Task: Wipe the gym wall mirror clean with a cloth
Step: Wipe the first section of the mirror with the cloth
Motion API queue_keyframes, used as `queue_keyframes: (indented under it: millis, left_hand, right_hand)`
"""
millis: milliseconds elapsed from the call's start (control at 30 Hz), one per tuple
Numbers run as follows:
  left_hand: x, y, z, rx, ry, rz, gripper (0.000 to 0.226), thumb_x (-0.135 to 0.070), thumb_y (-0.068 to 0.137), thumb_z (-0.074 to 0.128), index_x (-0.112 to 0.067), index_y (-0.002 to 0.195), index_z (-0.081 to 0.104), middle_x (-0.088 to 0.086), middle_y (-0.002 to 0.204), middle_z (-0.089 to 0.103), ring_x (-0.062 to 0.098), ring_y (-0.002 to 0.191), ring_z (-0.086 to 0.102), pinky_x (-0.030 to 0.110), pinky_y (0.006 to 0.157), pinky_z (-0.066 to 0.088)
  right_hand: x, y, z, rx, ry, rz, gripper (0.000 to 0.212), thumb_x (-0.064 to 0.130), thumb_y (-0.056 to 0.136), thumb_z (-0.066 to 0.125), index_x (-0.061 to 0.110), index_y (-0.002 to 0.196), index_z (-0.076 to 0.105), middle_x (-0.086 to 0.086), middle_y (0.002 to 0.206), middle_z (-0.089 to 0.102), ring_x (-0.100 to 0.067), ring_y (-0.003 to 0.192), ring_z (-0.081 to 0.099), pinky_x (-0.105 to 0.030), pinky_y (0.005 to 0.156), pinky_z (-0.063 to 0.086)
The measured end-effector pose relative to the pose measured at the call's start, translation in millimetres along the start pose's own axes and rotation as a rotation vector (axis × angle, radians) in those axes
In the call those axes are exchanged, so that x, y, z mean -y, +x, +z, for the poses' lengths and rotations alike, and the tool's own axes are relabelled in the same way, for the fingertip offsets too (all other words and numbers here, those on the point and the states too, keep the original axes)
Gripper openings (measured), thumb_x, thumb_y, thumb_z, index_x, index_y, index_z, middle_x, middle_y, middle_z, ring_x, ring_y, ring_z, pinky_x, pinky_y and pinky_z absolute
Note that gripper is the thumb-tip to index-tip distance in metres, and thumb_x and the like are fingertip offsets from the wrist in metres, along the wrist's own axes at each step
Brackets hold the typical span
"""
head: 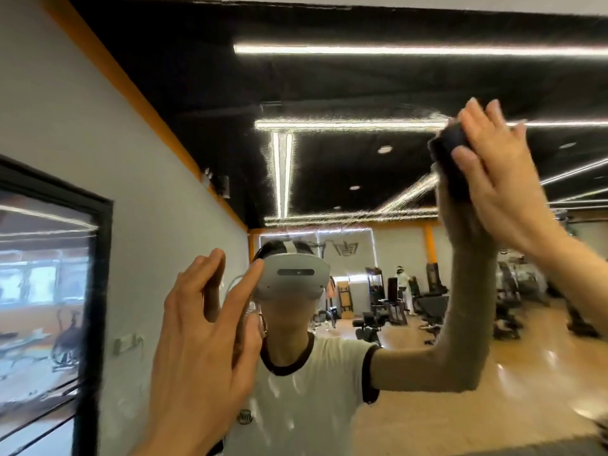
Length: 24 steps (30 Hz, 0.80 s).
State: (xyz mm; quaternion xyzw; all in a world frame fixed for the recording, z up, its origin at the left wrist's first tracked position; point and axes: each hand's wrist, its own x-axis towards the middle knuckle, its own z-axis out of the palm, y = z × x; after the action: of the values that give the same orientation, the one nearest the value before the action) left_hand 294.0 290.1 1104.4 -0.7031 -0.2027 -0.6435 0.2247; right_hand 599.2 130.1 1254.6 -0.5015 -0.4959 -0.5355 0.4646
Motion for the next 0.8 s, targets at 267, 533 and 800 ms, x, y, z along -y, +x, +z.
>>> queue_keyframes:
  millis: [267, 533, 800]
  left_hand:
    - [-1, -1, 0, 0.019, 0.011, -0.007, 0.055, -0.038, 0.097, 0.039, -0.033, 0.151, 0.041, 0.004, 0.158, 0.023, 0.028, 0.145, 0.03, 0.046, 0.11, 0.031]
    - [1, 3, -1, -0.023, 0.05, 0.059, 0.055, -0.034, 0.095, 0.043, -0.02, 0.147, 0.05, 0.011, 0.152, 0.031, 0.031, 0.14, 0.031, 0.06, 0.103, 0.042]
    - [6, 0, -3, 0.026, 0.008, 0.058, 0.054, -0.035, 0.098, 0.042, -0.028, 0.151, 0.043, 0.007, 0.158, 0.025, 0.027, 0.146, 0.022, 0.051, 0.107, 0.038]
  right_hand:
    - [20, -92, 8, 0.22, -0.066, -0.497, 0.053, 0.037, 0.11, 0.027, 0.008, 0.155, 0.033, -0.007, 0.164, 0.027, -0.022, 0.154, 0.017, -0.04, 0.127, 0.006]
    - [23, 30, 10, 0.048, 0.064, -0.098, 0.053, 0.03, 0.107, 0.031, 0.01, 0.156, 0.031, -0.008, 0.164, 0.026, -0.018, 0.155, 0.011, -0.025, 0.123, -0.005]
    - [66, -94, 26, 0.282, -0.101, -0.754, 0.05, 0.037, 0.11, 0.024, 0.014, 0.154, 0.029, -0.003, 0.163, 0.025, -0.02, 0.153, 0.018, -0.037, 0.127, 0.006]
